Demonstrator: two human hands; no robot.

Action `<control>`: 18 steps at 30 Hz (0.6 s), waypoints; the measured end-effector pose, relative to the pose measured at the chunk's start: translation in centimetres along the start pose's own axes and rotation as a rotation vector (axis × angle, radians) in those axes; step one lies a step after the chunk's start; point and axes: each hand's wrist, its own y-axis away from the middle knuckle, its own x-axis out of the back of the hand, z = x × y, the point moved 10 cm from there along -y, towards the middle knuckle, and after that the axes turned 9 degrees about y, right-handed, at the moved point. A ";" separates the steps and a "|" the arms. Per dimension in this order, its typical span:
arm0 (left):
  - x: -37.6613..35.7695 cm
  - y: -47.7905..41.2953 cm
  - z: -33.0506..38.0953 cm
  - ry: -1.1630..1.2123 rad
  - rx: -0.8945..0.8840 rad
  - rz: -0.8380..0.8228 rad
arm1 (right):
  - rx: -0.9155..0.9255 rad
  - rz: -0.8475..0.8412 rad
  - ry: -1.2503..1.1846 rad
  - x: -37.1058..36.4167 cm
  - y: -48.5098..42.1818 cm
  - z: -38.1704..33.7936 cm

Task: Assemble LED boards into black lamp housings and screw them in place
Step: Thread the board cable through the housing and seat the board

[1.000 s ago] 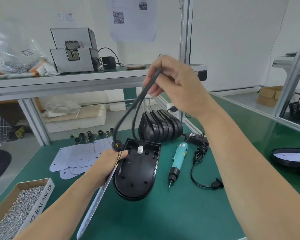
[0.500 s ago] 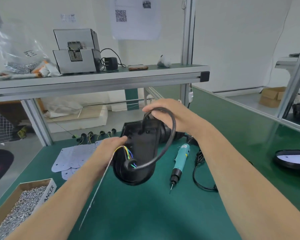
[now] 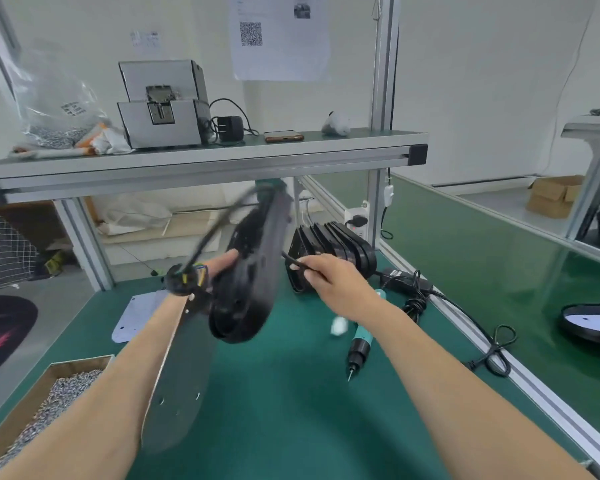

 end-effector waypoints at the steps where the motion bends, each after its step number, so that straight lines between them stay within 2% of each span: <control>1: 0.4 0.2 0.3 0.028 0.003 0.002 | -0.050 0.013 0.173 -0.5 -0.3 1.5; 3: 1.6 1.2 1.3 0.078 -0.074 0.041 | -0.195 -0.014 0.337 -0.7 0.0 4.4; 5: 3.3 1.9 2.5 0.163 -0.193 0.144 | -0.310 -0.151 0.464 -2.8 0.5 7.3; 8: 3.9 3.4 2.5 0.271 -0.290 0.255 | -0.337 -0.451 0.653 -6.7 2.7 10.3; 10: 3.9 4.0 2.6 0.259 -0.332 0.355 | -0.366 -0.498 0.650 -7.7 3.8 11.1; 11: 3.6 4.0 2.5 0.283 -0.351 0.369 | -0.400 -0.419 0.556 -7.2 3.8 11.0; 13: 3.0 3.8 2.2 0.174 -0.413 0.414 | -0.419 -0.032 0.230 -2.9 2.7 8.6; 15: 2.4 4.2 2.0 -0.073 -0.492 0.500 | -0.296 0.435 -0.064 3.1 2.5 3.8; 16: 1.9 4.3 1.9 -0.176 -0.511 0.527 | -0.201 0.595 -0.149 5.5 2.8 1.0; 17: 1.4 4.4 1.7 -0.260 -0.543 0.544 | -0.126 0.668 -0.214 7.1 2.9 -1.6; 18: 0.8 4.5 1.7 -0.319 -0.563 0.552 | -0.092 0.656 -0.264 7.8 2.7 -3.7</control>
